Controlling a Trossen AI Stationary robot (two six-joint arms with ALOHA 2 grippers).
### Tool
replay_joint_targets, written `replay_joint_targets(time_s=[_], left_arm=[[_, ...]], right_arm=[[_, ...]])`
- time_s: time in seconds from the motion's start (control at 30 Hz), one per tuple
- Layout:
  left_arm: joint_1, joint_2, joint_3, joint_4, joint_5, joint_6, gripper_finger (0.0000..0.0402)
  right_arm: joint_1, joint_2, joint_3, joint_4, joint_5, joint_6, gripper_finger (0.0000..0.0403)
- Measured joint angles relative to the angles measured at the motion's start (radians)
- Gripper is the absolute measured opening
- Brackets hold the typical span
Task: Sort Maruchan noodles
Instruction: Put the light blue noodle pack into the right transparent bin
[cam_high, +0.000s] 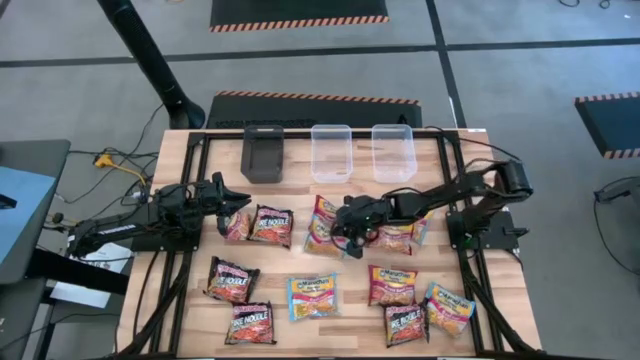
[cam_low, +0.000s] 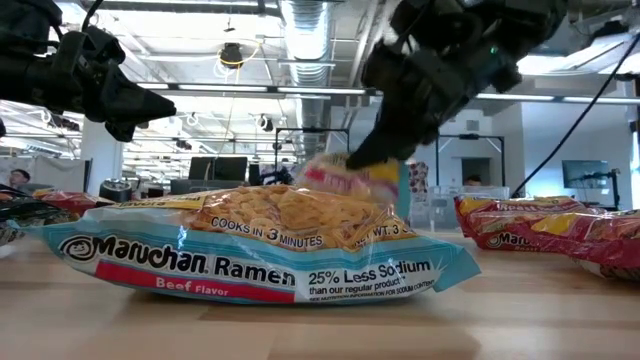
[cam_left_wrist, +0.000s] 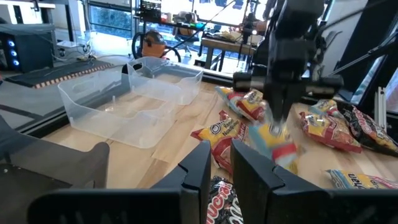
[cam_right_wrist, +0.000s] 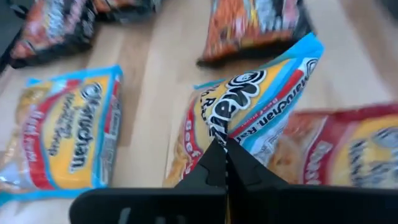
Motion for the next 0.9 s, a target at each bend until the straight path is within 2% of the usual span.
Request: replay_joint_targets(time_s=[0.47, 0.9], left_arm=[[0.000, 0.000, 0.000, 0.000, 0.000, 0.000, 0.0051], [0.000, 0.000, 0.000, 0.000, 0.000, -0.021, 0.0051]], right_arm=[[-0.054, -0.299, 0.001, -0.228, 0.145, -0.230, 0.0005], [-0.251, -0.507, 0.001, -0.361, 0.288, -0.507, 0.0005]])
